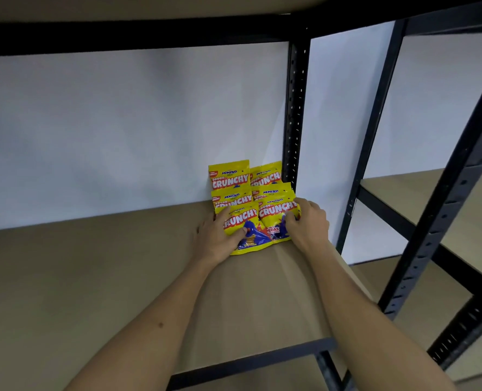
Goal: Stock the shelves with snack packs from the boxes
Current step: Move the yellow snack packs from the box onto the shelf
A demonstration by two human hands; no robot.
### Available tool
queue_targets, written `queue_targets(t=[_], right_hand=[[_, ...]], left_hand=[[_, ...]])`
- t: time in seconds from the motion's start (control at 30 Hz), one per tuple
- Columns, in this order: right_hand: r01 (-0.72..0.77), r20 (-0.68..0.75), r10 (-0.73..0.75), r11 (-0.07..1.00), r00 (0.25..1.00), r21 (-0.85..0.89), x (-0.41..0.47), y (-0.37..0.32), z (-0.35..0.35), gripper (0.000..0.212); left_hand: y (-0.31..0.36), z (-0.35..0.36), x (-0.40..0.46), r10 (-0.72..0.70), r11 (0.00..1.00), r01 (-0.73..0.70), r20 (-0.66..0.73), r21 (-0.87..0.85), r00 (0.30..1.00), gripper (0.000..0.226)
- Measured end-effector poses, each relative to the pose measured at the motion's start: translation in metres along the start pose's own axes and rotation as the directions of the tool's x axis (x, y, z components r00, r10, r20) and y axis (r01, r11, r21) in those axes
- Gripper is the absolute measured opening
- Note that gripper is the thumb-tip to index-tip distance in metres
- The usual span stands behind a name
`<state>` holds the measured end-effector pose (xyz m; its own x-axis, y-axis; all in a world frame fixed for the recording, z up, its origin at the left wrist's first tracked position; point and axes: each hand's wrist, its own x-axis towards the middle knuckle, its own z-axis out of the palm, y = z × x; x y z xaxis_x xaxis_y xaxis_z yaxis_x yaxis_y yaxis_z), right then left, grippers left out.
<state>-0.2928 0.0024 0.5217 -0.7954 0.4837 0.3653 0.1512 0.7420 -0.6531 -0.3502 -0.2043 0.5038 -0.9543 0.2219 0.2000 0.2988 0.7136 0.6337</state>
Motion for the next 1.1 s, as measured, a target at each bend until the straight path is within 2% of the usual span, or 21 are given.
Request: queue_targets(t=[0.07,0.17,0.33,0.53,0.6,0.63,0.7,0.8,0.87,0.93,1.0,1.1], right_hand=[[-0.012,-0.024,0.013,1.000,1.000,0.018,-0.004,-0.003,-0.002,0.036],[-0.029,-0.043,0.029,1.000,0.999,0.002,-0.018,-0.003,-0.009,0.037],[-0.016,-0.051,0.014,0.999,0.999,-0.040,-0.058,0.004,-0.024,0.035],[-0.031,0.012,0.032,0.997,0.999,-0.069,-0.107,-0.019,-0.038,0.046],[-0.008,0.061,0.017,0.989,0.998,-0.150,-0.125,-0.029,-0.037,0.044],[0.009,0.069,0.006,0.977,0.998,-0.212,-0.137,-0.033,-0.037,0.039],[0.035,-0.004,-0.037,0.967,0.999,-0.252,-0.164,-0.042,-0.035,0.029],[0.133,-0.161,-0.156,0.980,0.974,-0.146,-0.215,-0.059,-0.017,0.038],[0.176,-0.192,-0.182,0.983,0.964,-0.048,-0.251,-0.072,0.000,0.039],[0.155,-0.146,-0.149,0.987,0.978,0.032,-0.288,-0.085,0.016,0.048],[0.088,-0.082,-0.082,0.993,0.993,0.077,-0.321,-0.098,0.031,0.051],[0.039,0.102,-0.047,0.996,0.994,0.075,-0.374,-0.116,0.055,0.049]], left_hand=[[0.000,-0.007,0.001,0.005,0.995,-0.009,-0.044,-0.095,0.999,0.074],[-0.001,-0.012,-0.004,0.025,0.989,-0.038,-0.093,-0.145,0.995,0.053],[-0.004,-0.008,-0.025,0.048,0.998,-0.052,-0.093,-0.038,0.994,0.046],[-0.003,-0.024,-0.067,0.115,0.979,-0.115,0.007,0.171,0.993,0.046],[-0.002,-0.037,-0.090,0.124,0.961,-0.130,0.040,0.245,0.992,0.040],[-0.001,-0.044,-0.105,0.154,0.945,-0.162,0.049,0.286,0.987,0.035],[0.000,-0.058,-0.139,0.257,0.901,-0.259,0.053,0.348,0.965,0.029],[-0.018,-0.079,-0.193,0.456,0.804,-0.410,-0.004,0.430,0.890,0.036],[-0.046,-0.093,-0.224,0.565,0.730,-0.491,-0.015,0.476,0.825,0.046],[-0.078,-0.106,-0.250,0.627,0.681,-0.552,0.006,0.482,0.779,0.052],[-0.109,-0.117,-0.272,0.645,0.664,-0.584,0.038,0.466,0.763,0.054],[-0.163,-0.127,-0.302,0.503,0.768,-0.524,0.160,0.368,0.849,0.055]])
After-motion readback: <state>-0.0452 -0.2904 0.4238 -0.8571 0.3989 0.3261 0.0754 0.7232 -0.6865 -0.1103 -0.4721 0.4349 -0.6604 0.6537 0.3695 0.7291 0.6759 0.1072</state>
